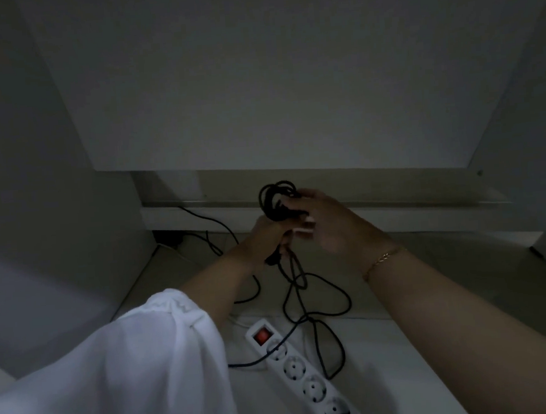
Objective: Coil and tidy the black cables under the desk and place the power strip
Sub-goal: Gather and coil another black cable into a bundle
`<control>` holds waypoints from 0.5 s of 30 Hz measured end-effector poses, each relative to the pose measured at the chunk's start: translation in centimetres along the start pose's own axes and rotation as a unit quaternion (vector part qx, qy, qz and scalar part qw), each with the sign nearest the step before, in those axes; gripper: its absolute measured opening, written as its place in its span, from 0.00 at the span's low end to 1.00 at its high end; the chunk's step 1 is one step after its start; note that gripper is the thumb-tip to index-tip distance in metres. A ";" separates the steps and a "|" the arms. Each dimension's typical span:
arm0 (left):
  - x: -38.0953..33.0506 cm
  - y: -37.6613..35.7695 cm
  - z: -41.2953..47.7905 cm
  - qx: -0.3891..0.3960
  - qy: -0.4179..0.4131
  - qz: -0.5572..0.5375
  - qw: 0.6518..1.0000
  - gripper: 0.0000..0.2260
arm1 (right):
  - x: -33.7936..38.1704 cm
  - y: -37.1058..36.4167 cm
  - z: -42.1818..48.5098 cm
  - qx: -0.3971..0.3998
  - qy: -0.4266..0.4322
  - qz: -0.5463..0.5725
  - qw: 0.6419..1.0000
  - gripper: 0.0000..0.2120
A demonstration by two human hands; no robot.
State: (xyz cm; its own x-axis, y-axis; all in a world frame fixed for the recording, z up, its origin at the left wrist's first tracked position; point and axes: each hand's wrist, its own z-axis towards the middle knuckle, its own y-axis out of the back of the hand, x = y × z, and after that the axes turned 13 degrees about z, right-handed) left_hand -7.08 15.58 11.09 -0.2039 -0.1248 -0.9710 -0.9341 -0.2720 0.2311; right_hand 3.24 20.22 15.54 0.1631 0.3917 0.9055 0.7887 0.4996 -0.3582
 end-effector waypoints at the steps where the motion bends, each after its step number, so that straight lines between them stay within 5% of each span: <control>1: 0.0 0.4 0.1 -0.031 -0.006 -0.019 0.999 0.12 | -0.5 0.0 -0.1 0.027 -0.027 -0.027 0.999 0.27; 3: -0.2 1.0 0.2 -0.071 -0.033 -0.027 0.997 0.13 | -1.4 0.0 -0.2 0.072 -0.067 -0.044 0.994 0.24; 7: -0.7 1.5 0.4 -0.138 -0.065 -0.057 0.987 0.10 | -2.2 0.7 0.0 0.124 -0.114 -0.070 0.983 0.34; 11: -0.9 1.5 0.2 -0.111 -0.025 -0.046 0.992 0.13 | -2.1 0.6 -0.6 0.157 -0.100 -0.254 0.949 0.10; 15: -1.0 1.7 -0.1 -0.087 0.002 -0.110 0.990 0.05 | -1.9 1.4 -0.9 0.169 -0.148 -0.286 0.931 0.11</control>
State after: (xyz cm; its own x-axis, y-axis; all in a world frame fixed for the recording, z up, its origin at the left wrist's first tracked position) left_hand -8.46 15.16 12.51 -0.0004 -0.0476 -0.9989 -0.8908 -0.4539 0.0221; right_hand 4.61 19.47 13.52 -0.4364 0.1567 0.8860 0.4562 0.8873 0.0677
